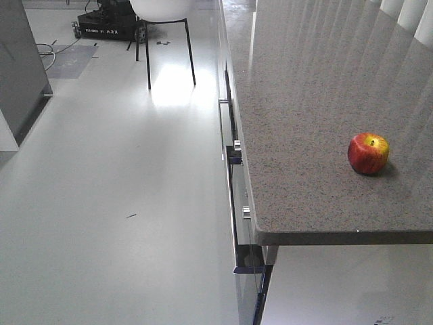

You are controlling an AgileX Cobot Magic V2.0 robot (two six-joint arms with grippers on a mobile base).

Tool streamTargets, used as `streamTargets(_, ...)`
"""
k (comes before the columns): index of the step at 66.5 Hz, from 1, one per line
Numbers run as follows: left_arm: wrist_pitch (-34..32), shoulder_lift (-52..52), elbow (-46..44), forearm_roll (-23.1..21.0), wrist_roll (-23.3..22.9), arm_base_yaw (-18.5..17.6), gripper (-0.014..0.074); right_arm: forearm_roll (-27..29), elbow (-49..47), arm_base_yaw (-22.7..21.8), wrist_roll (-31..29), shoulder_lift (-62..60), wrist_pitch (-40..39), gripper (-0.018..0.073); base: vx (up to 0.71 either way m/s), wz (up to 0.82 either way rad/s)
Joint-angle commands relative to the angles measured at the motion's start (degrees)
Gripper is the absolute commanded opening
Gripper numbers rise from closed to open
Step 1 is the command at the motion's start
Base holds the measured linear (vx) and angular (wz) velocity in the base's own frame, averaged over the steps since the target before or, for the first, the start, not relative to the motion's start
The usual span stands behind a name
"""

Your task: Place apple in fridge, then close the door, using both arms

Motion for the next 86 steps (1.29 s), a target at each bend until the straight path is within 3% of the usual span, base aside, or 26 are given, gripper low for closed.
streamTargets(1,-4.61,-0.93,0.79,0.00,-0.31,-0.27,-0.0006,-2.01,-8.43,-0.25,-4.94,6.05,4.82,-0.0004,0.00,0.00)
streamTargets(14,-4.61,-0.93,0.79,0.00,-0.31,-0.27,-0.0006,-3.51,-20.58,-0.25,-6.93,18.26,20.86,-0.0002,0.00,0.00)
streamTargets(27,-4.61,-0.87,0.79,0.00,-0.31,-0.27,-0.0006,-3.91,-25.56,-0.25,-4.03,30.03,25.19,0.0074,0.00,0.00)
streamTargets(32,-4.61,-0.87,0.79,0.00,-0.31,-0.27,-0.0006,-3.91,-26.34,-0.25,-2.73,34.13,24.88,0.0159,0.00,0.00)
streamTargets(48,-4.61,-0.87,0.79,0.00,-0.31,-0.27,-0.0006,-4.06,-28.60,-0.25,-1.01,44.40,21.57,0.0548,0.00,0.00)
streamTargets(55,-4.61,-0.87,0.79,0.00,-0.31,-0.27,-0.0006,-5.66,-30.52,-0.37,1.27,48.71,20.17,0.0649,0.00,0.00)
streamTargets(70,-4.61,-0.87,0.79,0.00,-0.31,-0.27,-0.0006,-7.38,-38.01,-6.12,3.23,60.00,20.72,0.0654,0.00,0.00)
streamTargets(86,-4.61,-0.87,0.79,0.00,-0.31,-0.27,-0.0006,-7.92,-46.36,-8.30,1.31,70.25,22.41,0.0650,0.00,0.00)
